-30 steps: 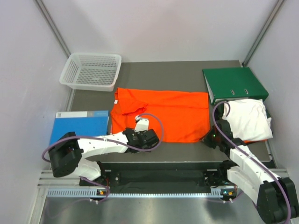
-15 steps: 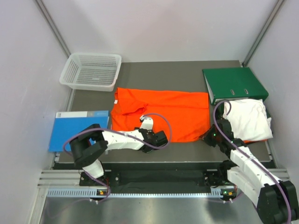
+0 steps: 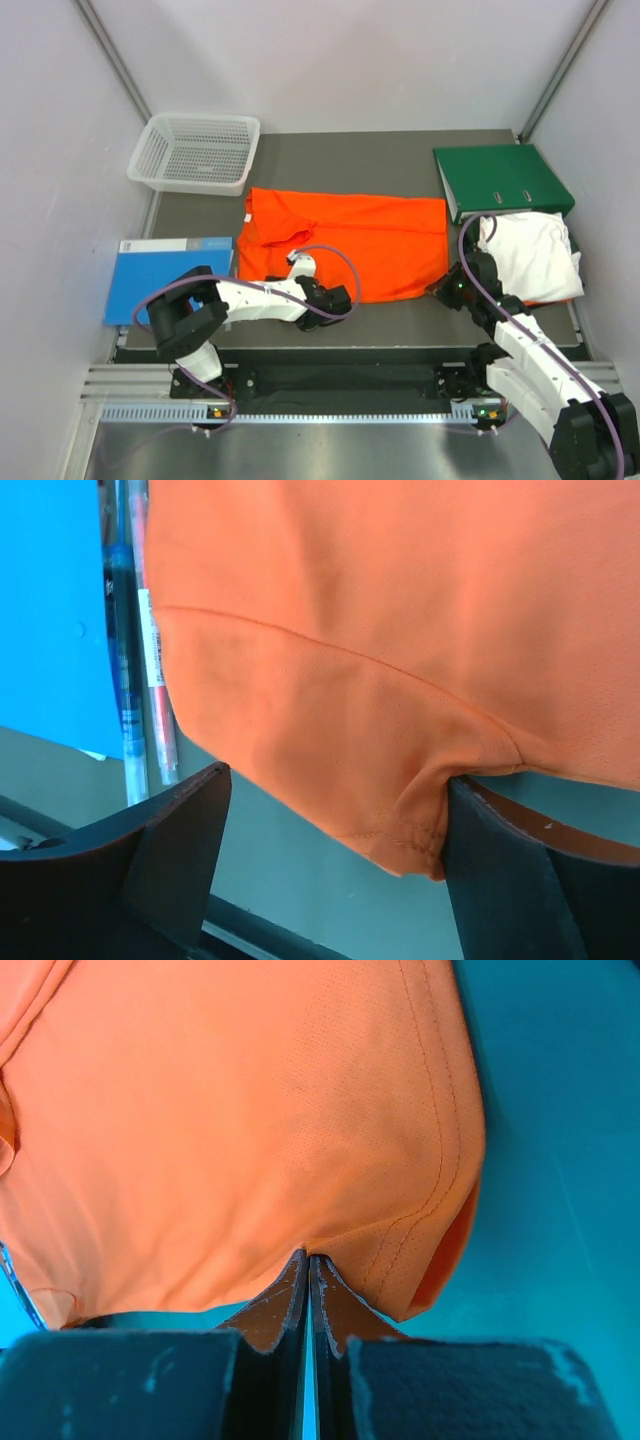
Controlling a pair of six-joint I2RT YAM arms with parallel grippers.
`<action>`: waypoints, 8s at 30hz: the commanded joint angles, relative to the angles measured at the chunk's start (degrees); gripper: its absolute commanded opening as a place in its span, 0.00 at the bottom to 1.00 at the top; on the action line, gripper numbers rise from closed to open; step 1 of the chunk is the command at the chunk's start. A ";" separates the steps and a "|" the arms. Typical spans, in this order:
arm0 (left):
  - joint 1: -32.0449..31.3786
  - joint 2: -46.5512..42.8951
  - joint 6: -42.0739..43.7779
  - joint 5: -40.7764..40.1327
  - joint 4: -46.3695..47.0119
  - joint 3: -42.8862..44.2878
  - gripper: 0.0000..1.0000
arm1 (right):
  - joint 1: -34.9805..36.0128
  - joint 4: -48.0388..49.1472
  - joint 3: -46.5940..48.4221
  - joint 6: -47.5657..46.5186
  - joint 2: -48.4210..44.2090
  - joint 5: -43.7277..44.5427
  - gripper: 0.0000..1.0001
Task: Fold and stack the t-shirts
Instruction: Grap the side of the flattened tshirt closest away from the robot with both arms, then fold the other side of the tshirt into a rectangle
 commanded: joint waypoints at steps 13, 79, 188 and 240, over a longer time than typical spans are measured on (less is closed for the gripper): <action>-0.82 0.58 -5.00 3.20 -16.30 2.07 0.00 | -1.37 1.34 3.99 -1.48 -1.29 -1.57 0.00; 24.66 -8.75 34.73 9.53 4.00 17.72 0.99 | -1.54 20.06 26.67 -19.15 47.67 5.55 0.00; 40.23 -2.33 32.00 16.12 29.48 18.69 0.00 | -5.06 22.70 25.88 -19.50 45.90 0.10 0.00; 39.61 -5.74 26.21 28.33 28.08 11.15 0.99 | 4.87 11.82 43.44 -35.05 48.09 14.41 1.00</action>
